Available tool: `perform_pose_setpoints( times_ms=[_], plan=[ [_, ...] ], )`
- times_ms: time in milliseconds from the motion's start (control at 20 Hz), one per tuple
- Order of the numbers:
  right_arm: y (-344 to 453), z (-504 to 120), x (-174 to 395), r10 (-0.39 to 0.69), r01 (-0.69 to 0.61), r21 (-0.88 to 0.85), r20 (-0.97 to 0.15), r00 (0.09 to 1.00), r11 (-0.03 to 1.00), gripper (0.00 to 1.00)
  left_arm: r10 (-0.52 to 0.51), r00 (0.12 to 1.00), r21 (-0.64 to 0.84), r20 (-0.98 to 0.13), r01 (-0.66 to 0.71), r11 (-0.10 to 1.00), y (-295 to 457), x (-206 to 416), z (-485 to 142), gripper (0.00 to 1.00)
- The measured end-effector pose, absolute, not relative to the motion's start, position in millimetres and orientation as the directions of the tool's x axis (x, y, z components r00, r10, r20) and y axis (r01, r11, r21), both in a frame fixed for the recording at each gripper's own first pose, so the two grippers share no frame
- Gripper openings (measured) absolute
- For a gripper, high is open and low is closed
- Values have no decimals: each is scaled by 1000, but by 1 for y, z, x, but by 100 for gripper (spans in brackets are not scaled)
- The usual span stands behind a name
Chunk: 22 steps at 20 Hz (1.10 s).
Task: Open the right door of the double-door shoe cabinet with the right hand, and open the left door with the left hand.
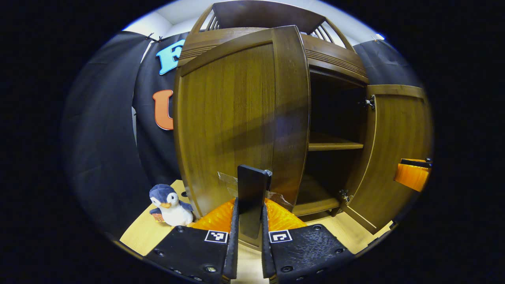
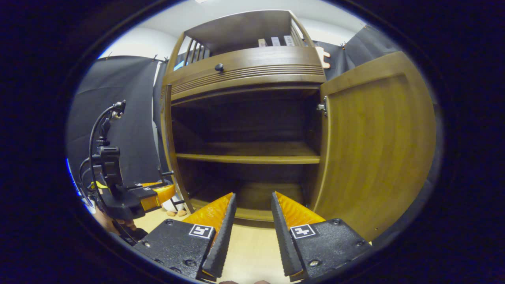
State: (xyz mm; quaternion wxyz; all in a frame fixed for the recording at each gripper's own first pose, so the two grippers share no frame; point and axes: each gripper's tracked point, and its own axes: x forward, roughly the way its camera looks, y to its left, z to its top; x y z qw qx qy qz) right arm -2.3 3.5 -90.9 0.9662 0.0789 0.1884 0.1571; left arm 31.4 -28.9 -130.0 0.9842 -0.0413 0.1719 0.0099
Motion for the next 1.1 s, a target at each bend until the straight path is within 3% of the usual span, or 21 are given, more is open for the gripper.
perform_pose_setpoints(
  times_ms=[300, 500, 1100],
  plan=[
    [30, -85, -1, 411, -351, 227, -329, 850, 908, 60, 58, 939, -100, -338, -98, 990, -1, 5, -129, 23],
    [39, -86, 0, 422, -363, 227, -335, 842, 904, 59, 165, 928, -77, -333, -201, 977, 35, -13, -130, 23],
    [73, -89, 5, 453, -399, 220, -347, 821, 890, 58, 258, 907, -77, -334, -299, 951, 94, -43, -133, 23]
  ],
)
